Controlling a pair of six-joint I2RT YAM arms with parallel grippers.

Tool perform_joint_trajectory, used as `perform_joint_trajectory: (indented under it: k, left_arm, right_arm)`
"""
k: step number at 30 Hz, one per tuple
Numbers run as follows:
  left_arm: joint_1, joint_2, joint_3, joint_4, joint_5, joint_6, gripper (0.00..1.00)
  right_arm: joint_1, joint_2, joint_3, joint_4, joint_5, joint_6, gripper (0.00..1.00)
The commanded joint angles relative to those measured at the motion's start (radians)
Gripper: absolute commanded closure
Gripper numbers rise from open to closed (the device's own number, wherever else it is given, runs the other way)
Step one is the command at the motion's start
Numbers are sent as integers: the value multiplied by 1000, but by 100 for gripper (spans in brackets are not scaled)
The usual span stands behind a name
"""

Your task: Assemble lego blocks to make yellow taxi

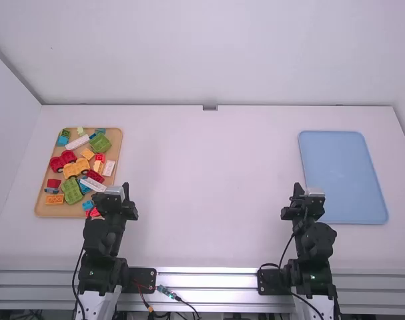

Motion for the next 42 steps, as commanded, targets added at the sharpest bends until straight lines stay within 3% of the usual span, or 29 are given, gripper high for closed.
perform_joint_trajectory:
  k: [1,6,18,34,42]
  left_arm:
    - [-8,8,8,6,8,-8,99]
    - [-8,42,42,26,33,-43,95]
    - [-7,135,135,-66,31,-79,86]
    - [-8,247,247,-121,31,-100,75]
    - [-8,309,309,-114,32,-123,69]
  right_arm:
    - [8,7,8,7,-4,3,99]
    - [23,42,42,42,-39,21,95]
    - [14,135,135,-48,-129,21,86]
    - [22,247,247,-161,-130,21,75]
    - [20,305,305,-143,-130,21,69]
